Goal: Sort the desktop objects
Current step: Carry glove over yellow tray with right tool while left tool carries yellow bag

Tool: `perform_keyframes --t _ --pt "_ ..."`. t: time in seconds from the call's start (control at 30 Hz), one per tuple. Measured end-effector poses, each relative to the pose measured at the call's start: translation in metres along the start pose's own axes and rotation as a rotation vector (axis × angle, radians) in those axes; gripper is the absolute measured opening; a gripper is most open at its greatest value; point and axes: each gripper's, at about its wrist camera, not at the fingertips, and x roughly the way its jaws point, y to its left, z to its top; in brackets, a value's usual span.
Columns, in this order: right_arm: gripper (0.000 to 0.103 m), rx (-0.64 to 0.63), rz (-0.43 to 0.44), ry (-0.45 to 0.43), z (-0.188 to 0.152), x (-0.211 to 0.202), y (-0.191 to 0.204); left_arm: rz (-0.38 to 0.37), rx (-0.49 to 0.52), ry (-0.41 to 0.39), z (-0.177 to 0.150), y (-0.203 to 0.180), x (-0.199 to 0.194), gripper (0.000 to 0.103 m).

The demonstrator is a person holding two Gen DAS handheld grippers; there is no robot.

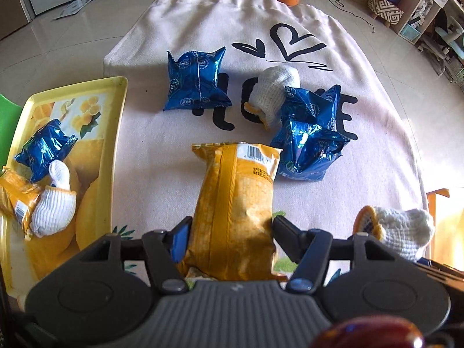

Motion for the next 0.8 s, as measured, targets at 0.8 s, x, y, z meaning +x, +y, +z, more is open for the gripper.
perform_keyframes --t 0.8 --pt "0.061 -0.126 0.265 0.075 -0.008 0.039 0.109 0.090 -0.308 -0.123 0.044 0.110 -0.042 0.061"
